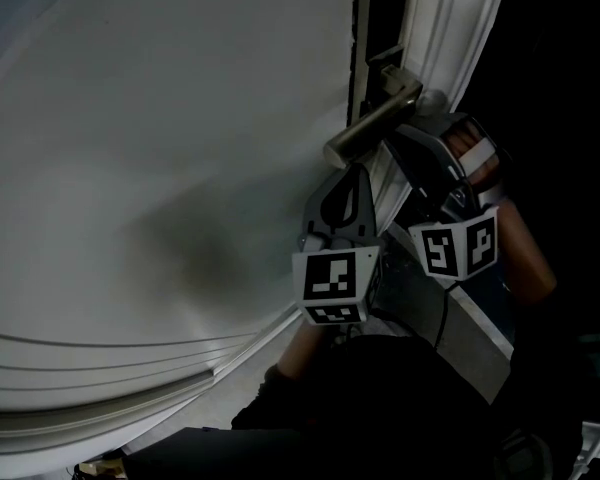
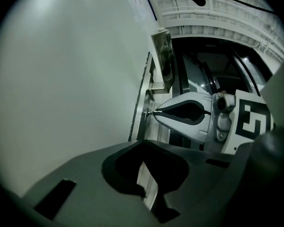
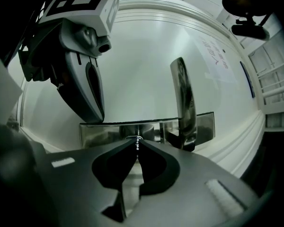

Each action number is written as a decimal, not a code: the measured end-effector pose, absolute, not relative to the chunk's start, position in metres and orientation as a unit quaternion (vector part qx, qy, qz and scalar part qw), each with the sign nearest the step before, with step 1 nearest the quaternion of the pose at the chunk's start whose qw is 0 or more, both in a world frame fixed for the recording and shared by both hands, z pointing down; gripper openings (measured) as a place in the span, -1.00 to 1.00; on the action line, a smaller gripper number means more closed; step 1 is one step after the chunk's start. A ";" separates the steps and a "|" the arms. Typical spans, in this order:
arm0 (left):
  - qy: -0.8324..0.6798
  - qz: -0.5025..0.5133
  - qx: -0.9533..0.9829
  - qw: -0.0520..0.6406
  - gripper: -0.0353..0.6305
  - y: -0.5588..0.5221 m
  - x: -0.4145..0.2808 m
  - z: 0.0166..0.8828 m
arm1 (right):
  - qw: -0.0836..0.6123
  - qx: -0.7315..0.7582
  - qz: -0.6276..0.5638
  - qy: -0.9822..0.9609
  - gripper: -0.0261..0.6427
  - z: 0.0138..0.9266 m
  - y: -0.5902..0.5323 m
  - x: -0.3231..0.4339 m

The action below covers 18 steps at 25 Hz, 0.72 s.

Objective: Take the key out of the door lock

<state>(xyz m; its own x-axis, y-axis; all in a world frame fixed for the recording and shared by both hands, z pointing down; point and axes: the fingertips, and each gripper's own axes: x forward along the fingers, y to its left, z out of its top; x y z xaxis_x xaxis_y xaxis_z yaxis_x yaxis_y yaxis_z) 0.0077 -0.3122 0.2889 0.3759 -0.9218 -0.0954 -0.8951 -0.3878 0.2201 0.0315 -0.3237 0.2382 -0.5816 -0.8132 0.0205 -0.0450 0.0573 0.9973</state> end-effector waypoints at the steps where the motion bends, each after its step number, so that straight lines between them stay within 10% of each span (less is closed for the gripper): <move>1: -0.550 -0.103 0.826 0.065 -0.89 -0.312 0.007 0.288 | 0.319 0.327 -0.605 -0.652 -0.89 0.238 -0.324 0.031; 18: -0.551 -0.117 0.824 0.064 -0.89 -0.311 0.000 0.286 | 0.323 0.330 -0.605 -0.650 -0.89 0.239 -0.324 0.032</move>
<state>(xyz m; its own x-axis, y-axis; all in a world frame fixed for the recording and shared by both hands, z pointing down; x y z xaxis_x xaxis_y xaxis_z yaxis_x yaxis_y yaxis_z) -0.0002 -0.3109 0.2865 0.3651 -0.9229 -0.1223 -0.8929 -0.3843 0.2346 0.0319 -0.3235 0.2387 -0.5746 -0.8182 0.0208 -0.0379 0.0520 0.9979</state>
